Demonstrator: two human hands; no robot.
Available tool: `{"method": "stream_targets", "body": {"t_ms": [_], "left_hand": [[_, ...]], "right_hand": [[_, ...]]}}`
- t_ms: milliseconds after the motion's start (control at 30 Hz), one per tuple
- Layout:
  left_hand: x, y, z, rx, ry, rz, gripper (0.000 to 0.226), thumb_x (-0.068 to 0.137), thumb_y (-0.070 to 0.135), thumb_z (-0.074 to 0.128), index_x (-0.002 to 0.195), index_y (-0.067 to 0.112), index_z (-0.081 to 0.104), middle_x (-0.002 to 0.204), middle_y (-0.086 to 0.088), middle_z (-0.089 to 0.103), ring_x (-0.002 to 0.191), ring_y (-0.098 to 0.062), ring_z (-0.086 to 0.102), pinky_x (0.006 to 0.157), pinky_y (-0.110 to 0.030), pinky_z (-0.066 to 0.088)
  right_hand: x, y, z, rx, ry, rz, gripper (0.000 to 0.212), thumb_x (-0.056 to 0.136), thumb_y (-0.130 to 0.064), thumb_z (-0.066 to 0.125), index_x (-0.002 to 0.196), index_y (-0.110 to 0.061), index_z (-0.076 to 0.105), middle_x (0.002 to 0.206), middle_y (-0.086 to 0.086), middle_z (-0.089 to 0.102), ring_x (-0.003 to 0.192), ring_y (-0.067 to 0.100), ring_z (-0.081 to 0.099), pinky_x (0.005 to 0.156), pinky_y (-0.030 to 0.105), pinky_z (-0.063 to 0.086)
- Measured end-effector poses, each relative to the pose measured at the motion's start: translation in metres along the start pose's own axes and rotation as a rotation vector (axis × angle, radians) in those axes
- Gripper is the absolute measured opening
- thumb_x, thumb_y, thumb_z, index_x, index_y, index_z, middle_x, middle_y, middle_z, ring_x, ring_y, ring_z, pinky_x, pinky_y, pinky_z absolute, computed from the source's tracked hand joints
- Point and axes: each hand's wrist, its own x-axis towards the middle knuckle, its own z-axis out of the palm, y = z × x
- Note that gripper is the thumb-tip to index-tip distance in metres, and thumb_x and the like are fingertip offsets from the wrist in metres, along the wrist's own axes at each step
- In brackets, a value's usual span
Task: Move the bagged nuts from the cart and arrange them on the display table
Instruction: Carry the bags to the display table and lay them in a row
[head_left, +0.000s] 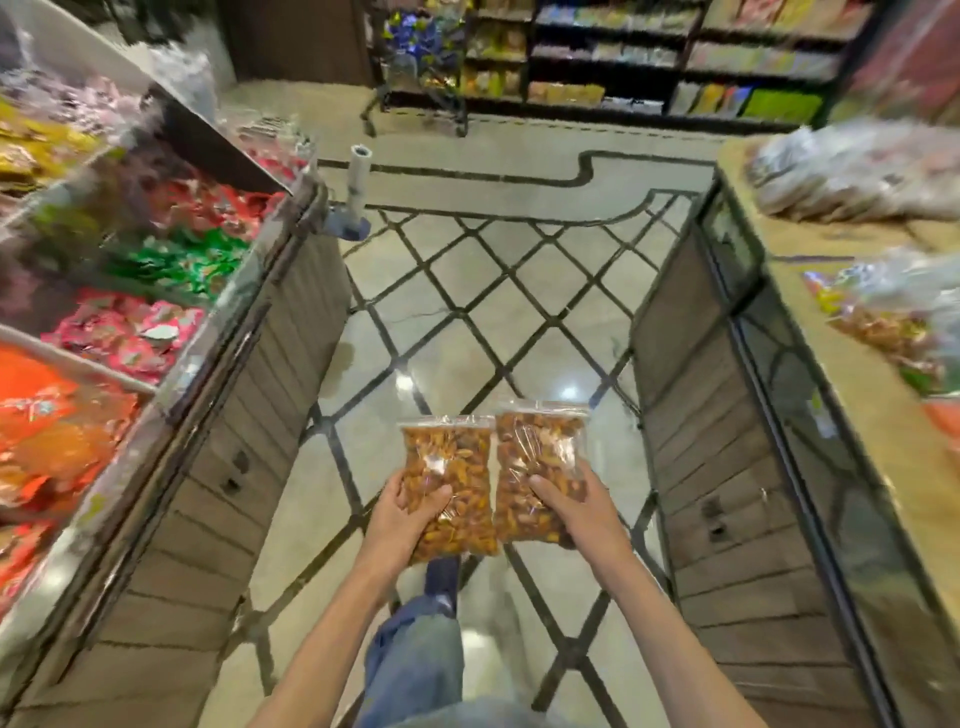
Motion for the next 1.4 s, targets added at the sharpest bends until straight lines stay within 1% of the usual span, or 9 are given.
{"method": "stream_targets", "body": {"t_ms": [100,167,300,500,667,833,967,1233,1400], "left_hand": [[0.070,0.037,0.014,0.062,-0.095,-0.003,0.091,0.069,0.061,0.093,0.146,0.037,0.048,0.129,0.004,0.073,0.111,-0.017,0.075,0.099,-0.046,0.061],[0.114,0.064,0.027,0.081,-0.179,0.017,0.083,0.075,0.056,0.091,0.144,0.037,0.049,0.129,0.004,0.073,0.112,-0.016,0.076,0.101,-0.048,0.060],[0.193,0.116,0.060,0.116,-0.294,0.042,0.070,0.085,0.044,0.086,0.143,0.040,0.049,0.130,0.005,0.072,0.111,-0.013,0.075,0.099,-0.043,0.062],[0.283,0.183,0.118,0.191,-0.447,0.084,0.061,0.092,0.042,0.078,0.142,0.047,0.043,0.127,0.014,0.069,0.108,-0.008,0.073,0.076,-0.021,0.062],[0.376,0.219,0.180,0.288,-0.475,0.080,0.056,0.093,0.037,0.078,0.137,0.044,0.044,0.127,0.011,0.065,0.107,-0.007,0.067,0.083,-0.026,0.061],[0.469,0.258,0.254,0.336,-0.493,0.042,0.061,0.092,0.042,0.078,0.142,0.043,0.044,0.131,0.010,0.061,0.113,-0.014,0.066,0.083,-0.033,0.064],[0.531,0.297,0.322,0.359,-0.511,0.038,0.055,0.093,0.038,0.078,0.141,0.039,0.052,0.130,0.007,0.065,0.117,-0.017,0.067,0.097,-0.045,0.062],[0.653,0.353,0.453,0.411,-0.668,0.068,0.058,0.088,0.046,0.081,0.139,0.040,0.055,0.129,0.008,0.069,0.115,-0.015,0.070,0.077,-0.026,0.063],[0.735,0.384,0.533,0.461,-0.816,0.095,0.069,0.081,0.050,0.085,0.141,0.033,0.057,0.130,0.005,0.071,0.118,-0.015,0.070,0.099,-0.039,0.060]], "right_hand": [[0.050,-0.021,-0.014,0.022,0.094,0.004,0.051,0.092,-0.035,0.081,0.138,-0.033,0.061,0.120,-0.005,0.078,0.104,0.011,0.078,0.083,0.028,0.064],[0.083,-0.038,-0.021,0.039,0.160,0.008,0.051,0.091,-0.036,0.081,0.137,-0.032,0.061,0.120,-0.004,0.079,0.101,0.012,0.079,0.082,0.029,0.065],[0.144,-0.069,-0.032,0.079,0.271,0.005,0.056,0.089,-0.040,0.082,0.138,-0.032,0.057,0.120,-0.003,0.077,0.097,0.011,0.079,0.072,0.024,0.063],[0.224,-0.095,-0.062,0.168,0.389,0.019,0.070,0.078,-0.050,0.088,0.138,-0.026,0.060,0.122,0.001,0.078,0.106,0.021,0.078,0.097,0.052,0.062],[0.302,-0.114,-0.102,0.178,0.438,0.018,0.061,0.086,-0.040,0.083,0.140,-0.028,0.058,0.123,-0.002,0.077,0.106,0.016,0.078,0.089,0.036,0.065],[0.396,-0.145,-0.161,0.208,0.467,0.016,0.060,0.084,-0.042,0.083,0.138,-0.032,0.060,0.122,-0.004,0.078,0.108,0.019,0.078,0.096,0.052,0.063],[0.465,-0.178,-0.218,0.241,0.497,0.017,0.063,0.082,-0.047,0.083,0.139,-0.034,0.059,0.120,-0.007,0.078,0.106,0.015,0.078,0.096,0.046,0.063],[0.573,-0.229,-0.314,0.225,0.607,0.030,0.057,0.090,-0.036,0.082,0.141,-0.026,0.059,0.122,-0.004,0.078,0.104,0.010,0.077,0.083,0.027,0.064],[0.637,-0.247,-0.356,0.286,0.773,0.025,0.096,0.070,-0.067,0.088,0.152,-0.031,0.050,0.137,-0.005,0.070,0.117,0.012,0.073,0.101,0.041,0.061]]}}
